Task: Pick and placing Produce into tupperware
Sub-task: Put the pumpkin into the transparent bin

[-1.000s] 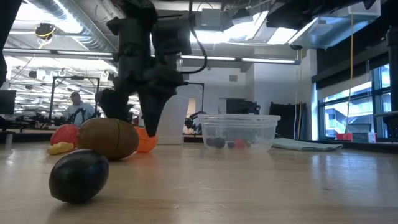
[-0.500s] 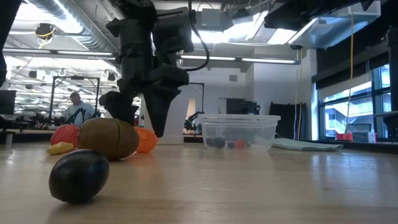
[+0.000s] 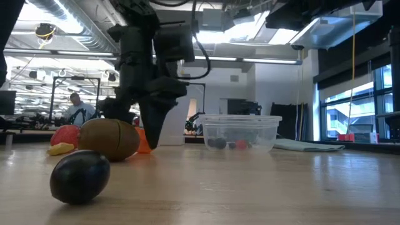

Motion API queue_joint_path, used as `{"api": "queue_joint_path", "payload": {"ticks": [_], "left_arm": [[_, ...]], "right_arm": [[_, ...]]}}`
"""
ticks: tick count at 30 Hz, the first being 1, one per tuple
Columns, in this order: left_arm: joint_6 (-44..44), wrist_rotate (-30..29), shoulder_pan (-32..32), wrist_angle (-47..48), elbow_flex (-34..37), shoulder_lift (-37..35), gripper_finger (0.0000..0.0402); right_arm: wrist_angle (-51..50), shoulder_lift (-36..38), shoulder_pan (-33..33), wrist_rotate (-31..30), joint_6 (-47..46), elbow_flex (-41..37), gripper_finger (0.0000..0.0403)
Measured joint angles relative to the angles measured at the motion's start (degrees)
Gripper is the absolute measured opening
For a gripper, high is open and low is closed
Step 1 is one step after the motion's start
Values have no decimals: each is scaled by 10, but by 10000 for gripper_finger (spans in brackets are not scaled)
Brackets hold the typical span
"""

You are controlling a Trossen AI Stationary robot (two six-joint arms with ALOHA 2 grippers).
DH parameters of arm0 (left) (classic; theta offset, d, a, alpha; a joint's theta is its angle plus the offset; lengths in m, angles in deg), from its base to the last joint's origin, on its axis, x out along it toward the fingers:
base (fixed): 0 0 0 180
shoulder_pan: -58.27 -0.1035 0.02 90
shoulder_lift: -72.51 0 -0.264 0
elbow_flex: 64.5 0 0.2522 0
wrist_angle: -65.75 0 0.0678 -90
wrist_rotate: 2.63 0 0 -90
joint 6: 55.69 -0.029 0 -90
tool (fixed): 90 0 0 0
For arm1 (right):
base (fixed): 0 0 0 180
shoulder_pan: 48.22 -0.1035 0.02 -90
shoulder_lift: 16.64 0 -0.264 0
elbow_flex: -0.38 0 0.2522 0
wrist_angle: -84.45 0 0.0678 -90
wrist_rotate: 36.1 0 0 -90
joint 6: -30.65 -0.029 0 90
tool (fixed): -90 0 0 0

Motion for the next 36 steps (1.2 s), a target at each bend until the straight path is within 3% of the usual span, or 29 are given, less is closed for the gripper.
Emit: {"api": "queue_joint_path", "payload": {"ticks": [10, 26, 36], "left_arm": [[13, -1, 2, 0, -3, 15, 333], [13, -6, 0, 5, -1, 17, 251], [16, -5, 0, 5, -1, 17, 250]], "right_arm": [[-1, 0, 0, 0, 0, 0, 239], [-1, 0, 0, 0, 0, 0, 239], [-1, 0, 0, 0, 0, 0, 239]]}}
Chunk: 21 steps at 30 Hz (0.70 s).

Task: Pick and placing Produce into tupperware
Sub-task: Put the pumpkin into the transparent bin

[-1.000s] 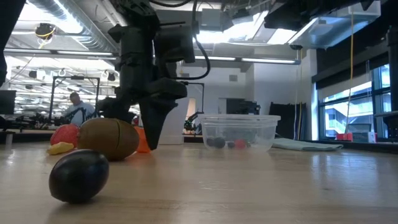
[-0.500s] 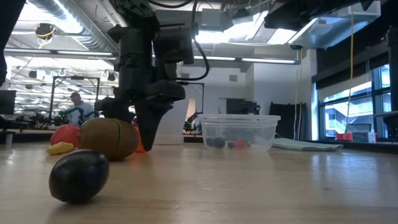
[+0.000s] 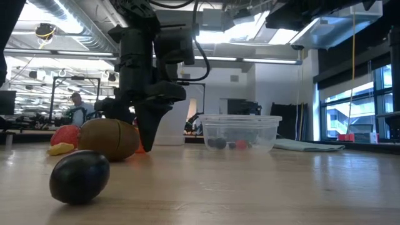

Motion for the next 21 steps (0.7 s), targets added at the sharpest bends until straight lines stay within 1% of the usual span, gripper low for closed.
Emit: {"api": "queue_joint_path", "payload": {"ticks": [2, 5, 7, 9, 12, 14, 17, 21], "left_arm": [[4, 4, -2, 1, 0, -6, 250], [5, 25, -15, -4, 1, -18, 249], [-10, 30, -25, -6, -10, -32, 247], [-37, 29, -39, -9, -25, -50, 246], [-83, 37, -58, -41, -44, -64, 246], [-117, 45, -71, -72, -65, -66, 246], [-178, 36, -92, -77, -95, -65, 247], [-212, 29, -127, -163, -115, -49, 247]], "right_arm": [[0, 0, 0, 0, 0, 0, 239], [1, 0, 0, 0, 0, 0, 239], [4, 0, 0, 0, 0, 0, 239], [10, 0, 0, 0, 0, 0, 239], [17, 0, 0, 0, 0, 0, 239], [17, 0, 0, 0, 0, 0, 239], [18, 0, 0, 0, 0, 0, 239], [20, 0, 0, 0, 2, 0, 239]]}}
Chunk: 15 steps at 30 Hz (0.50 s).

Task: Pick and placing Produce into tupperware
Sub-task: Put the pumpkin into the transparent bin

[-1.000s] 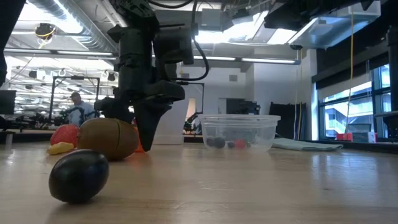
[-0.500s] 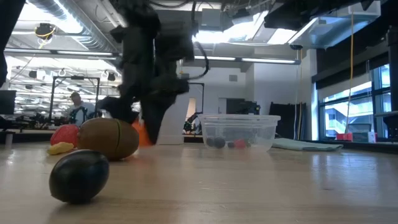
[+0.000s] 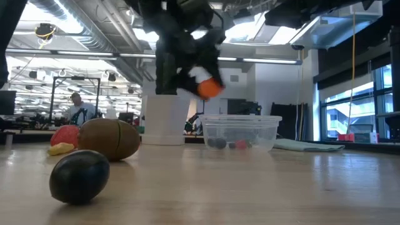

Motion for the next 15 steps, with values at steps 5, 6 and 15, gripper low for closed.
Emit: {"api": "queue_joint_path", "payload": {"ticks": [5, 6, 15], "left_arm": [[-49, -31, -19, -109, -4, 7, 247], [-55, -45, -20, -113, -4, 9, 247], [-113, -75, -7, -148, -4, 45, 247]], "right_arm": [[6, 0, 0, 0, 0, 0, 239], [6, 0, 0, 0, 1, 0, 239], [7, 0, 0, 0, 14, 0, 239]]}}
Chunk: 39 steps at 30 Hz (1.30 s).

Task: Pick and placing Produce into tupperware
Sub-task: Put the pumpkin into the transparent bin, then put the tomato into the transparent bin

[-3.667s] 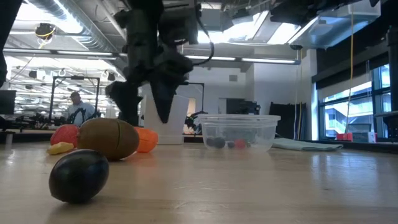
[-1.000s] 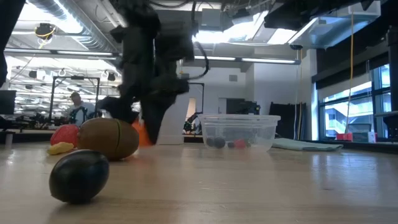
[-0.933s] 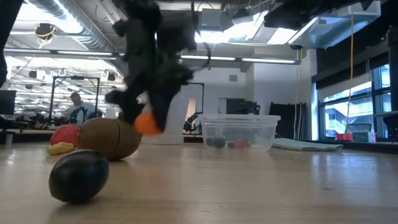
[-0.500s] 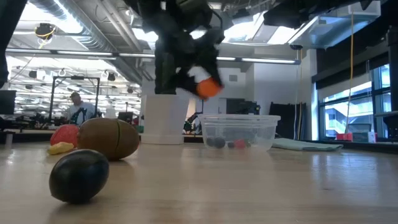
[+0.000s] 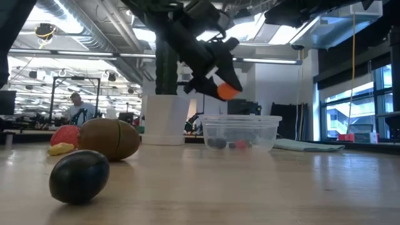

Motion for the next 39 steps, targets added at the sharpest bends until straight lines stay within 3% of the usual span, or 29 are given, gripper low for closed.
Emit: {"api": "queue_joint_path", "payload": {"ticks": [11, 28, 39], "left_arm": [[2, -1, 9, -14, 0, 63, 247], [2, 10, 8, -30, 0, 64, 249], [1, 41, -2, -30, 0, 64, 315]], "right_arm": [[-3, 0, 0, 0, -3, 0, 239], [-3, 0, 0, 0, -3, 0, 239], [-3, 0, 0, 0, -3, 0, 239]]}}
